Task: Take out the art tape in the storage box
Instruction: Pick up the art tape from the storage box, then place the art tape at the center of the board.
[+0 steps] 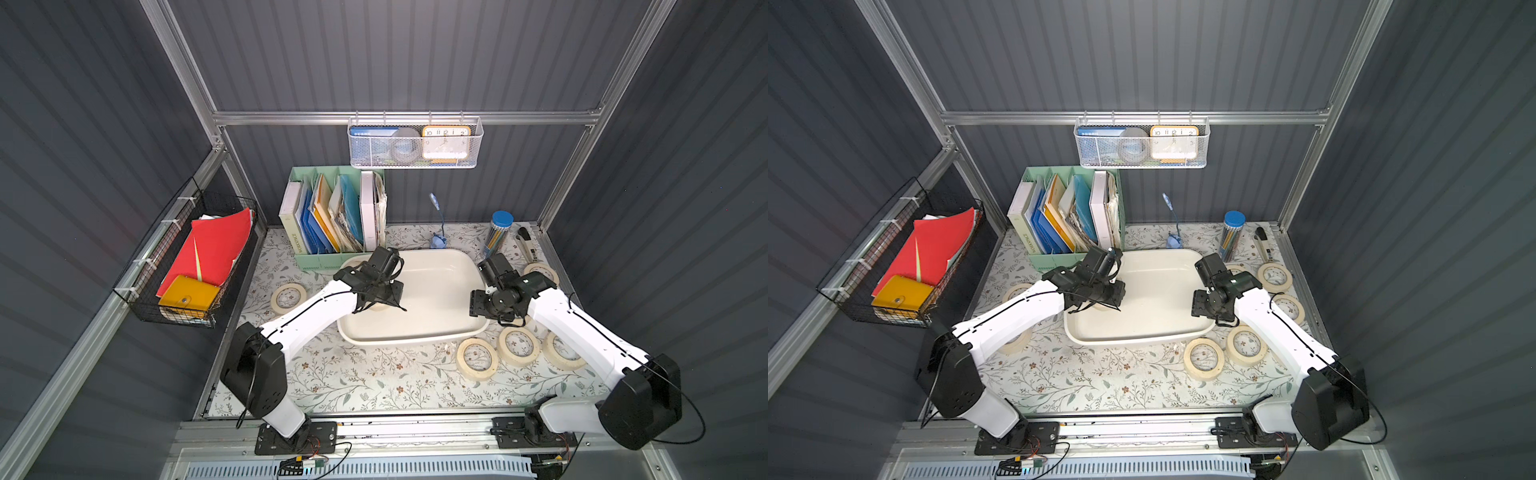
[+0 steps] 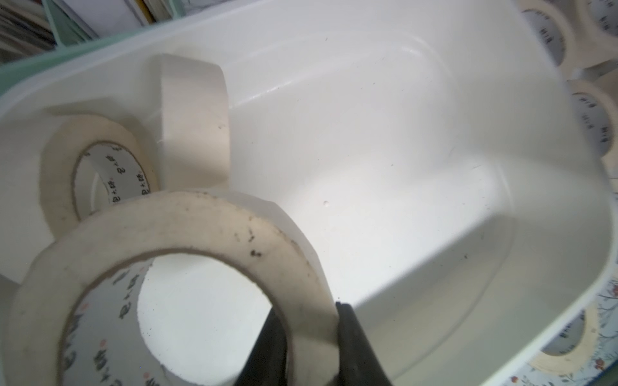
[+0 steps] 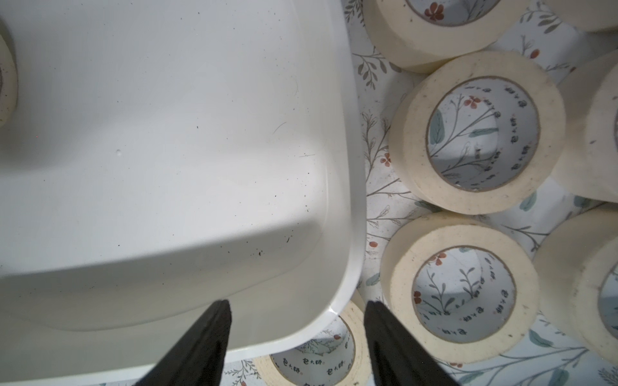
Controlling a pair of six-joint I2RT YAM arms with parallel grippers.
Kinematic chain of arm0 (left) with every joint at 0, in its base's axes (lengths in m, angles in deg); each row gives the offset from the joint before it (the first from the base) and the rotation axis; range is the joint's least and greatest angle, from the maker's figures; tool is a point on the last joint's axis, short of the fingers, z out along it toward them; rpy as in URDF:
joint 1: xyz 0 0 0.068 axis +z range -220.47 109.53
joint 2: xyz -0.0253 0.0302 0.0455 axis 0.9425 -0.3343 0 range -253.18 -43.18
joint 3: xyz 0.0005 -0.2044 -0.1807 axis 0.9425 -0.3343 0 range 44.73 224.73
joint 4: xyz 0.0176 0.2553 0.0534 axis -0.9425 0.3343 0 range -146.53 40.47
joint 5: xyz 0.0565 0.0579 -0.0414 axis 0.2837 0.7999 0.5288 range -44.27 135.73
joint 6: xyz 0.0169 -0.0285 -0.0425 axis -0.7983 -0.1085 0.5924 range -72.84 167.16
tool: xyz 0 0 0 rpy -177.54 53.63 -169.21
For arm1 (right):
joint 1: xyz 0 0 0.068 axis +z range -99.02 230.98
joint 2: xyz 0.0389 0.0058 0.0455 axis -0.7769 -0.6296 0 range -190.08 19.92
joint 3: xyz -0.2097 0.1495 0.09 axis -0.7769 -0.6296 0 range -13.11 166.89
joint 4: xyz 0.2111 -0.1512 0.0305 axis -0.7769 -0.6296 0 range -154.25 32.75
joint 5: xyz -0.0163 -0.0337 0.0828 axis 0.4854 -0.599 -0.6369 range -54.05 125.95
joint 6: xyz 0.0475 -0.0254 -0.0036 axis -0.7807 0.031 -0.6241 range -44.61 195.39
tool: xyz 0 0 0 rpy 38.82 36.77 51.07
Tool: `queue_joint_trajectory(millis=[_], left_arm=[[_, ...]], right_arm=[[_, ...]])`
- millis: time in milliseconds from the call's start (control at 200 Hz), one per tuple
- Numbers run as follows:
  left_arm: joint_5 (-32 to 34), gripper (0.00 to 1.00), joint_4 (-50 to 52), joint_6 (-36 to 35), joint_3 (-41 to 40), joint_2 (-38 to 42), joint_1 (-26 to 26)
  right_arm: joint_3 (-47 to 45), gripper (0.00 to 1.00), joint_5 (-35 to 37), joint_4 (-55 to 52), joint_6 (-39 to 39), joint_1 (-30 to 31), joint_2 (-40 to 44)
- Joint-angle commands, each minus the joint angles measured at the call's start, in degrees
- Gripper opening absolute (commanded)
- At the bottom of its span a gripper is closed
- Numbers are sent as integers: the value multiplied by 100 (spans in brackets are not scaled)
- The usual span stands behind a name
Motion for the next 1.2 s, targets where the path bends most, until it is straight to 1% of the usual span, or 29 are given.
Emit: queue_joint_trajectory(millis=[0, 95, 205, 300, 405, 515, 565, 750, 850, 946, 1011, 1076, 1196], left_arm=[[-192, 0, 407, -165, 263, 483, -456], [-119, 0, 439, -227, 232, 734, -1121], [-106, 0, 528, -338, 136, 823, -1868], [-445, 0, 360, -342, -4, 782, -2298], [-744, 0, 246, -439, -40, 536, -2749], [-852, 0, 377, -474, -19, 284, -3154], [-882, 0, 199, -446, -192, 292, -3334], [-922, 0, -481, -276, -831, 146, -3474], [-847, 0, -659, -321, -1098, -8, -3474], [-962, 0, -873, -417, -1362, -101, -3473], [-1004, 0, -1016, -397, -1391, -228, -3473], [-955, 0, -955, -463, -1321, -416, -3477], [-653, 0, -963, -553, -1413, -586, -3473]], right_arm=[[132, 69, 96, -58, 55, -20, 63], [132, 69, 176, -66, 70, -20, 37], [110, 69, 235, -25, 77, -22, 20], [105, 69, 256, -5, 98, -29, 2], [105, 69, 354, -5, 165, -53, -15], [123, 69, 488, -37, 217, -98, 2], [116, 69, 531, -47, 245, -120, 10], [115, 69, 781, -154, 320, -236, 102], [106, 69, 800, -197, 344, -331, 213], [71, 69, 819, -175, 388, -379, 325], [61, 69, 846, -198, 424, -412, 371], [61, 69, 871, -225, 458, -457, 389], [19, 69, 891, -232, 513, -503, 415]])
